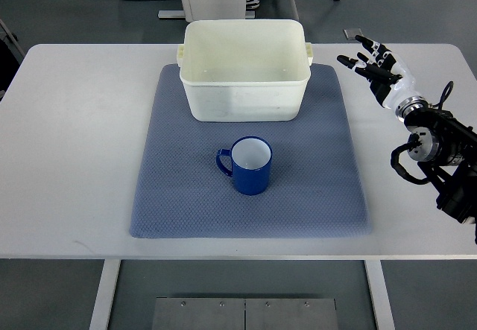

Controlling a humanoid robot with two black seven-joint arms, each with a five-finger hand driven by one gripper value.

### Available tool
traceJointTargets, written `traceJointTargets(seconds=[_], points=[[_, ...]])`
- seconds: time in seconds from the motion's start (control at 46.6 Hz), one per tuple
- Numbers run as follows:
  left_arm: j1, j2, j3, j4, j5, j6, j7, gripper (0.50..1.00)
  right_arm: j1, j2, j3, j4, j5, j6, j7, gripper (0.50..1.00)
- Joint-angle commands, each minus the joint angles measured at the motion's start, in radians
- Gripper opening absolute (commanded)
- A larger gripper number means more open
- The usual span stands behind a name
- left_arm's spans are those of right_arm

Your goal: Place cup in box with right hand

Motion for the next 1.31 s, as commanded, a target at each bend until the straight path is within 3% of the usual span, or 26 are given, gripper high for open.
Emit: traceJointTargets(seconds=[0.0, 1.029, 1.287], points=[[-0.002, 0.0, 0.0, 0.0, 0.0, 0.0, 0.0, 1.0, 0.0, 0.0, -0.001, 0.001, 0.0, 0.0, 0.0, 1.0], [0.009, 0.0, 0.0, 0.001, -0.006, 0.008, 0.0, 1.0, 0.012, 0.016, 0.008, -0.008, 0.002, 0.0, 0.0, 1.0], [0.009, 0.0, 0.0, 0.001, -0.008, 0.008, 0.0, 1.0, 0.009, 0.017, 0.008, -0.008, 0.002, 0.0, 0.041, 1.0]])
